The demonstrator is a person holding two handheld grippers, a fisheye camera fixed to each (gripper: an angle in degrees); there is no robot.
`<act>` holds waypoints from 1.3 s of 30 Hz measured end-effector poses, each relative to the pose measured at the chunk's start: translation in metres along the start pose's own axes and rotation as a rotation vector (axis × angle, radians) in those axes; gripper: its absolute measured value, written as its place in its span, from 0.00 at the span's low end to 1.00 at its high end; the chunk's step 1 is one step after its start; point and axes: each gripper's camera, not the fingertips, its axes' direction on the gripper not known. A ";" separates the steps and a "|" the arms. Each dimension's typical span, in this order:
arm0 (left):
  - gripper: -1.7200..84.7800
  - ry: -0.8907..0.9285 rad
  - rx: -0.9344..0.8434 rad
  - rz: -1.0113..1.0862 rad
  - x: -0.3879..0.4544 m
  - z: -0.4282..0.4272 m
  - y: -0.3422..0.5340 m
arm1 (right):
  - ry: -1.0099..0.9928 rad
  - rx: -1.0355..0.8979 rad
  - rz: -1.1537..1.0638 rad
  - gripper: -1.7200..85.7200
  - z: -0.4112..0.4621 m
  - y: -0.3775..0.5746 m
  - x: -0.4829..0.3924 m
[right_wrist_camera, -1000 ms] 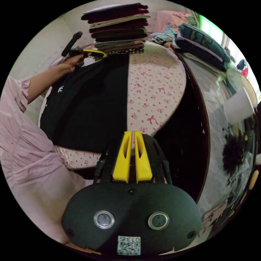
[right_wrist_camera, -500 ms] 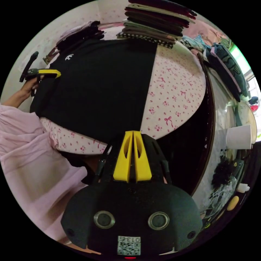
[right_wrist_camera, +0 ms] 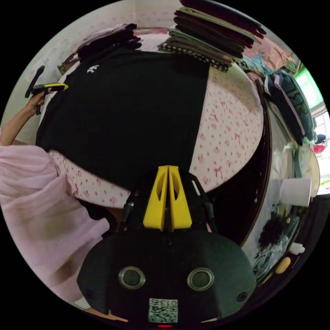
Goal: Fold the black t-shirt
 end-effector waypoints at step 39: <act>0.02 -0.018 0.134 0.027 -0.082 0.001 -0.041 | -0.097 0.346 -0.461 0.04 0.074 -0.667 -0.170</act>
